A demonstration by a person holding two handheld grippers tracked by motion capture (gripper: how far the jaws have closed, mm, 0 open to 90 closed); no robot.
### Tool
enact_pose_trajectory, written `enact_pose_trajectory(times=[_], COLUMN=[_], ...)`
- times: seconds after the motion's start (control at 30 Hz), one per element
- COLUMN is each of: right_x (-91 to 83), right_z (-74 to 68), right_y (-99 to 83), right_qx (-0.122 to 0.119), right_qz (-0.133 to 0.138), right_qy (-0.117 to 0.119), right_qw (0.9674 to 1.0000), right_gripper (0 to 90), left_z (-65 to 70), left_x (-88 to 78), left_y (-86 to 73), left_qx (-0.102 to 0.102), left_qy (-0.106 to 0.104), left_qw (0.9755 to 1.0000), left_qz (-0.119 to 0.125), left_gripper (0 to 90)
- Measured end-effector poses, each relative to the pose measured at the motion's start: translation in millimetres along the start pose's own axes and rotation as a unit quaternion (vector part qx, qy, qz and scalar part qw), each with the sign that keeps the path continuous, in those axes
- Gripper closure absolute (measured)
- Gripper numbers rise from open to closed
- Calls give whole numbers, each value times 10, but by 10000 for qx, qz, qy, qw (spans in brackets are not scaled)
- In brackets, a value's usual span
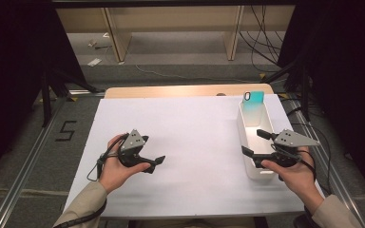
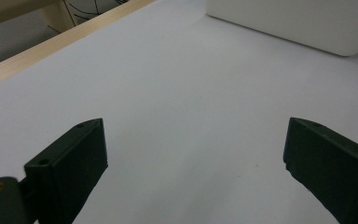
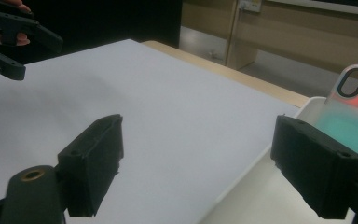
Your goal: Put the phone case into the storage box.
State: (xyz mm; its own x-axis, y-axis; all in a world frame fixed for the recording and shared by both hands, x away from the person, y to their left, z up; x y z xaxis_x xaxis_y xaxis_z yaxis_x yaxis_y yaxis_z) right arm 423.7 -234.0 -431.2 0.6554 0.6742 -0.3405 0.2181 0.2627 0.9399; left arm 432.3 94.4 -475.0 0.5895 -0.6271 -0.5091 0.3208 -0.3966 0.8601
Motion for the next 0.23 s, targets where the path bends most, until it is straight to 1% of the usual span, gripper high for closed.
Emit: enact_pose_trajectory(times=[0.23], right_x=[5], right_z=[-1], right_y=[0], right_qx=[-14], right_qz=[10], right_qy=[9], right_qw=[10000], right_gripper=[178], left_z=[-2], left_x=[4], left_y=[2], left_qx=[-8], left_qy=[-1], left_qw=[10000], left_qz=[0], left_gripper=[58])
Point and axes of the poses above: each handheld gripper's, and its own axes: x roughly forward along the jaws, y roughly out of its top, z roughly to its right, the point moved 9 cm from there along x, roughly forward along the jaws, and after that the axes turned 2 degrees about y, right-handed, at the moved point
